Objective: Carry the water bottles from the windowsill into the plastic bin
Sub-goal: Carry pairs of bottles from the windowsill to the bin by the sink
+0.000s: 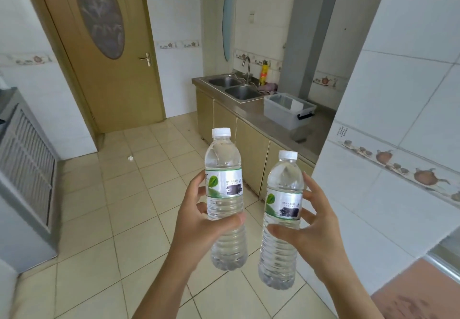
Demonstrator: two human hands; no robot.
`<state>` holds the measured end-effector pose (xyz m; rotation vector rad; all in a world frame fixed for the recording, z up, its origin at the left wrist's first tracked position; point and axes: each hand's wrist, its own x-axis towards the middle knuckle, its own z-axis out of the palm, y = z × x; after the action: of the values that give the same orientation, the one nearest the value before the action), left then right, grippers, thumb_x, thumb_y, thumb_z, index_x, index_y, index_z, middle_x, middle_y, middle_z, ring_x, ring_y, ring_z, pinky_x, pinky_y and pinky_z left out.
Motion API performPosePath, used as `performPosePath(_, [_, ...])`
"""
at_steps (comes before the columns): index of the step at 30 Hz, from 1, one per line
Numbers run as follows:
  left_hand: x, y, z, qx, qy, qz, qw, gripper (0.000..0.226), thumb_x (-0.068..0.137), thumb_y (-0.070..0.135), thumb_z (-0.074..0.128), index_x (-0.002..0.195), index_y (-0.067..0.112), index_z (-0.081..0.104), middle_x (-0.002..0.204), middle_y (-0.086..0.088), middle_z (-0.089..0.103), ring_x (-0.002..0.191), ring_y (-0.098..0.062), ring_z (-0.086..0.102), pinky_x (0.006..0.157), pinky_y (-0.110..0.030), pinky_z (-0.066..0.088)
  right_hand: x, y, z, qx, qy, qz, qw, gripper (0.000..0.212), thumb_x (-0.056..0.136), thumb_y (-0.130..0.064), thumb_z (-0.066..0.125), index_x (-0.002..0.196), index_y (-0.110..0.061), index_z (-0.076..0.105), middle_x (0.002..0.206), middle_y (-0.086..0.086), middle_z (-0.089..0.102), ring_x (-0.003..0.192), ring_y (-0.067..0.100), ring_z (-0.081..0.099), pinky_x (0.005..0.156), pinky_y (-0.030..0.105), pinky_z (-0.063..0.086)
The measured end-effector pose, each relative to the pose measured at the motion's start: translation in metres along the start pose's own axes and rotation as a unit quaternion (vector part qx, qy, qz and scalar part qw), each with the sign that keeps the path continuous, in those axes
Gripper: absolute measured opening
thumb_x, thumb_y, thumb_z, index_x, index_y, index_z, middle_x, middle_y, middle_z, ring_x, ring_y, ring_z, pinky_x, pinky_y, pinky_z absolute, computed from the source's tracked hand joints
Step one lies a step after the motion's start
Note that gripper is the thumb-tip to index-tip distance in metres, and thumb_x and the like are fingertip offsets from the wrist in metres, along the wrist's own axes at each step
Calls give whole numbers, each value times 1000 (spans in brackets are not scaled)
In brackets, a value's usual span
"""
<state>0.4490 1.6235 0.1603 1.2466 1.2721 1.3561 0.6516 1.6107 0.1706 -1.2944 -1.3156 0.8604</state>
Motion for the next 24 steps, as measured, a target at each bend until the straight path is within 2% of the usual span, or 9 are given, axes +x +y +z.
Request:
performPosePath(2, [35,-2,17,1,2,-2,1000,95,49,23,94,123,56,45,121,24,59,91,19,59,71,-14,45,37,8,-6,-1,-4,3,1000,101,56,11,84,126,-47,40,90,-44,59,82,-16,62,55,8,49])
performPosePath(4, [70,-7,30,1,-3,-5,1000,99,52,20,95,131,50,45,125,22,59,94,17,59,74,-18,46,73,17,-9,1,-4,8,1000,101,55,11,84,131,-41,41,94,-35,62,83,-15,62,57,8,49])
performPosePath(7, [122,-14,45,7,-4,-4,1000,99,50,23,94,132,50,46,124,23,59,95,14,61,75,-21,48,126,31,-9,3,-7,9,1000,103,54,10,85,136,-34,42,106,-21,60,85,-12,63,58,10,51])
performPosePath(12, [220,-34,62,13,-19,-26,999,101,40,34,91,129,54,47,124,22,61,97,6,65,77,-24,53,216,60,4,-1,10,13,1000,104,52,5,88,134,-40,42,109,-19,61,89,-7,65,63,18,55])
performPosePath(15, [287,-45,73,15,-41,-23,999,103,38,38,90,131,51,47,123,22,61,99,5,66,80,-27,54,274,78,13,-14,27,9,999,105,51,3,89,136,-38,41,112,-20,59,90,-9,63,64,14,53])
performPosePath(18, [356,-53,86,23,-71,-21,997,96,41,35,92,124,55,47,116,29,62,98,10,64,77,-19,53,331,89,22,-23,52,17,998,107,51,1,90,137,-39,39,117,-20,56,90,-16,60,60,8,50])
performPosePath(21, [422,-53,98,32,-113,-13,993,90,54,14,95,121,50,46,101,45,60,91,18,61,66,-5,49,384,98,30,-32,88,18,995,107,52,-1,90,137,-40,39,121,-21,55,93,-17,58,60,7,50])
performPosePath(24, [480,-55,113,42,-142,-6,989,91,59,6,92,131,39,47,102,34,64,89,22,59,66,-1,46,430,108,32,-37,115,19,993,108,51,-5,91,138,-41,38,125,-20,55,96,-13,59,62,9,51])
